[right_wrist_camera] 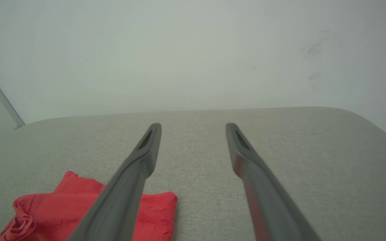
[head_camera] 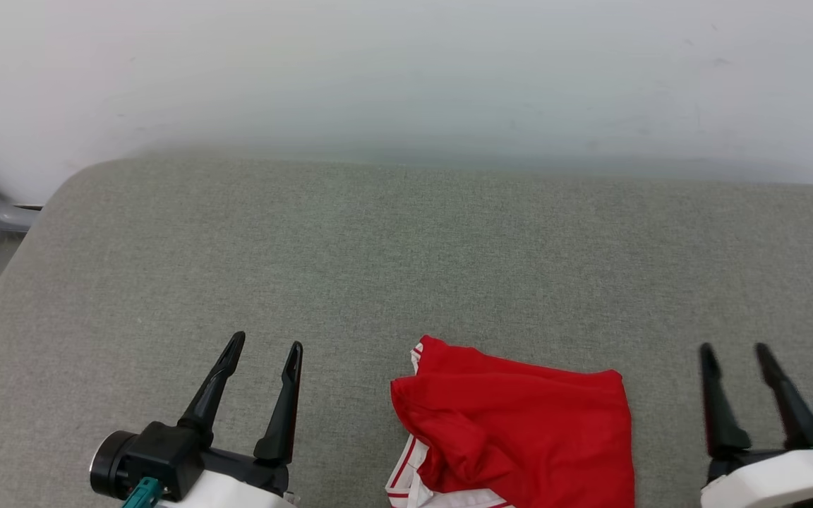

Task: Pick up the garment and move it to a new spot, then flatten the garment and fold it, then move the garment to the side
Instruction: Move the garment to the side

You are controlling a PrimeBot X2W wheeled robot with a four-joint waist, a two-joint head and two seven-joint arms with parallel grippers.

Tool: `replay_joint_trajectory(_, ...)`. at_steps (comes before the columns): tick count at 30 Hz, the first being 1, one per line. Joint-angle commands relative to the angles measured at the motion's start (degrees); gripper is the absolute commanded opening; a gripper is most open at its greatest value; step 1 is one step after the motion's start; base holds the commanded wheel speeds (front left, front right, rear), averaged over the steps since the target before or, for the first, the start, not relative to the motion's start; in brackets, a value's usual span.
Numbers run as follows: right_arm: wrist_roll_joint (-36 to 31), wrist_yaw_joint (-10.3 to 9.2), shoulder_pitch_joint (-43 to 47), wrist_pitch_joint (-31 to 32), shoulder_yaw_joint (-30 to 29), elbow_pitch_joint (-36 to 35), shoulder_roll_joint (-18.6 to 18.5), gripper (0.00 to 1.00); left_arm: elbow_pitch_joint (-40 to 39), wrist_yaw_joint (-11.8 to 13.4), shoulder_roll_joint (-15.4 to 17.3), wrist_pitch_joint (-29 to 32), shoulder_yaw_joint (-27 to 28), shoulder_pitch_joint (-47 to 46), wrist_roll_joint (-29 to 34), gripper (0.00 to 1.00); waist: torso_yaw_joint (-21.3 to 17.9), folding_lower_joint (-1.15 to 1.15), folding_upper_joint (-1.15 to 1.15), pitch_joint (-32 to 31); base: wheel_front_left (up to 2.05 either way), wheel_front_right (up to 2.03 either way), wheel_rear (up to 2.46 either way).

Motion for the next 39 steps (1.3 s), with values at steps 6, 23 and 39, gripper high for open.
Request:
replay_joint_trajectory(6,3.61,-0.05,-0.71,15.83,3.3,-3.19,-3.53,1.0,0.05,-0.1,0.16,-0.11,0.02,-0.73,0.24,1.0,0.16,0.0,0.0,0.68,0.0,0.0,0.0)
replay_joint_trajectory(23,3.78,-0.05,-3.77,59.8,3.24,-7.24,-4.04,1.0,-0.41,-0.1,-0.7,-0.11,-2.43,-4.44,0.92,1.0,4.17,0.0,0.0,7.0,0.0,0.0,0.0)
replay_joint_trajectory(39,3.9,-0.03,-5.93,60.85,8.25,6.04,-3.7,0.82,0.12,-0.1,-0.87,-0.11,-3.75,-6.55,1.41,1.0,7.61,0.0,0.0,9.96,0.0,0.0,0.0)
